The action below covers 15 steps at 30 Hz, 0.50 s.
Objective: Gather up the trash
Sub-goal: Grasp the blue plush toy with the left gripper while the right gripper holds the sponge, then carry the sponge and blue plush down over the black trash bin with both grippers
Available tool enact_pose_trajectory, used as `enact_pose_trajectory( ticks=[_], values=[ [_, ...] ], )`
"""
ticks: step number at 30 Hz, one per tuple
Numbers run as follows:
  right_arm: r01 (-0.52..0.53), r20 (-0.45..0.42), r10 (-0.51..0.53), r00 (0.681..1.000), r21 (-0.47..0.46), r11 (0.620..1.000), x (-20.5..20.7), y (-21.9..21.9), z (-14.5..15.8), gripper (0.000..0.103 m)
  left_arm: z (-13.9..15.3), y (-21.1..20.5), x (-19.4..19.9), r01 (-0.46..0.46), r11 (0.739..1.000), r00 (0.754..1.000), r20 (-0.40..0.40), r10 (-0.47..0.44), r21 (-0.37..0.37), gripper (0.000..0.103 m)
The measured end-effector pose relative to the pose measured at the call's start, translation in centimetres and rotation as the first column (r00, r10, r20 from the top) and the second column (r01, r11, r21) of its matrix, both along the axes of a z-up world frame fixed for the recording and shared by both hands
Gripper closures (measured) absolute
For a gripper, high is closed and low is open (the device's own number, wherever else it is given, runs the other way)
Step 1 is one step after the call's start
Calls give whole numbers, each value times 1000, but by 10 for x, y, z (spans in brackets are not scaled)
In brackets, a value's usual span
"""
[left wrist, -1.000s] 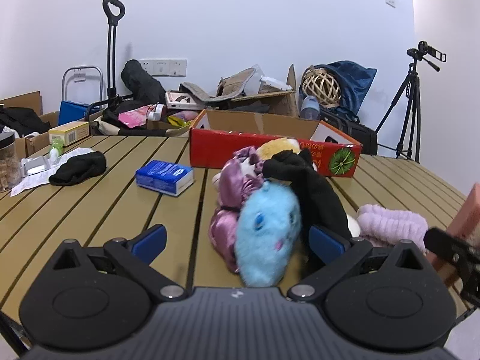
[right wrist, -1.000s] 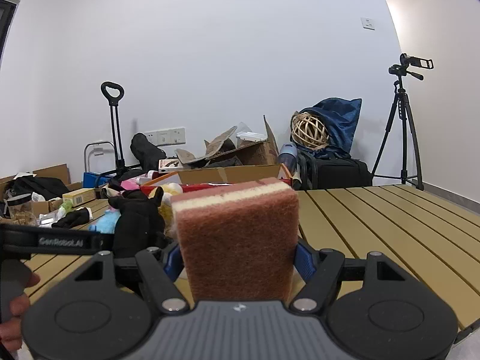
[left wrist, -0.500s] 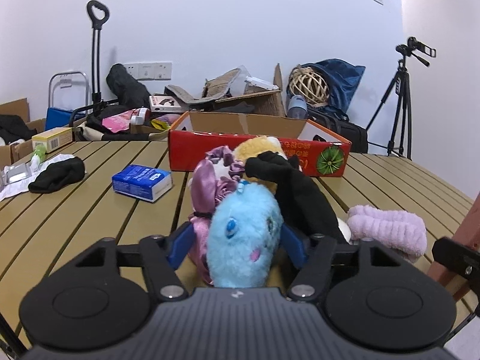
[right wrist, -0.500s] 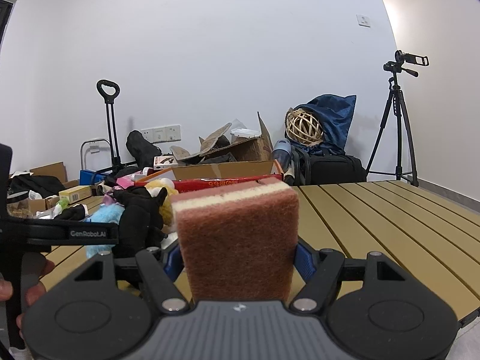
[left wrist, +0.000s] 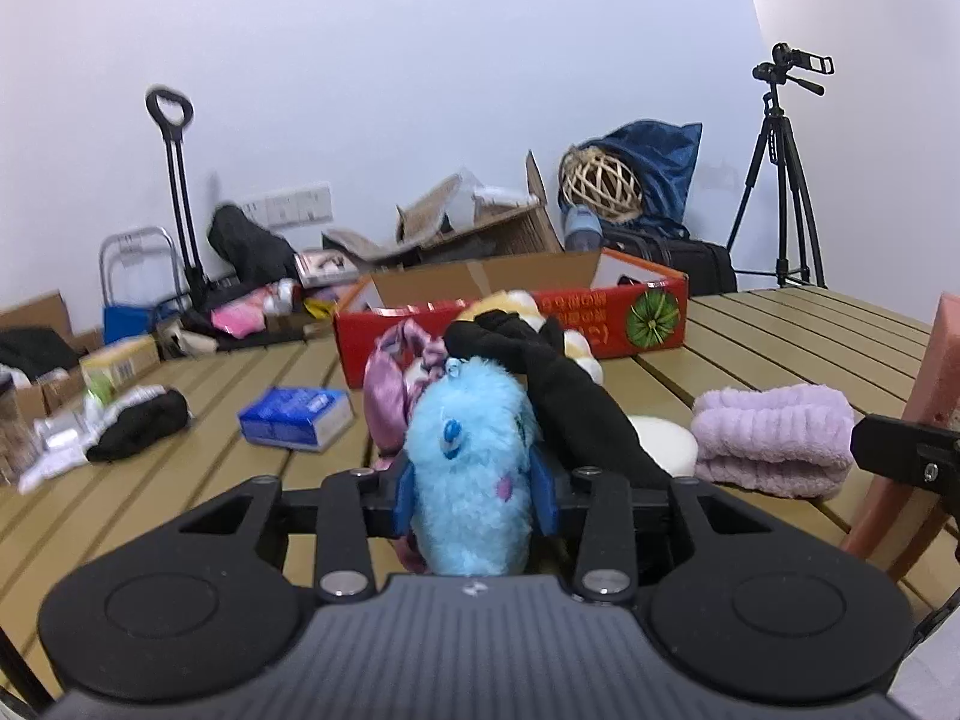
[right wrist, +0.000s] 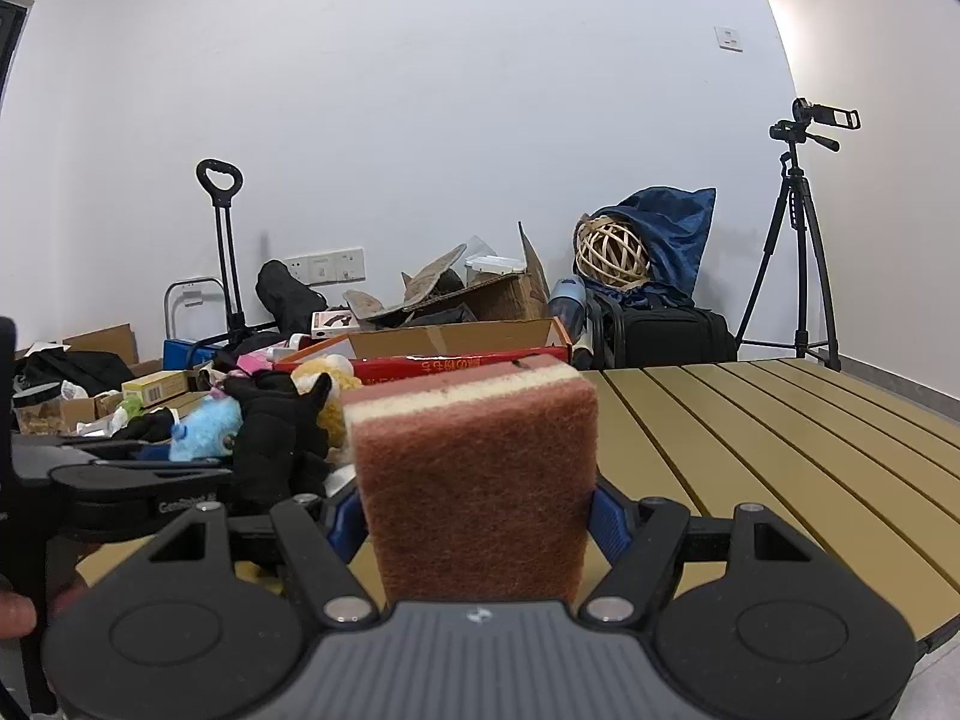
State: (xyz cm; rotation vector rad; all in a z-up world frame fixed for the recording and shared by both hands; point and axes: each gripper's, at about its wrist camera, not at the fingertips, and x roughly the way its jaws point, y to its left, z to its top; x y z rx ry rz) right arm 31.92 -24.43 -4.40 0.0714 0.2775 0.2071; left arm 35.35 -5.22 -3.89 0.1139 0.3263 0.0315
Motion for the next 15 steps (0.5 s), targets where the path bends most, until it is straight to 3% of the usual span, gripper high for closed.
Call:
enact_pose_trajectory(
  ticks=[15],
  values=[
    [-18, 2, 18, 1000, -7, 1000, 2, 3, 0, 32, 19, 15, -20, -49, 999, 998, 38, 49, -5, 65]
  ],
)
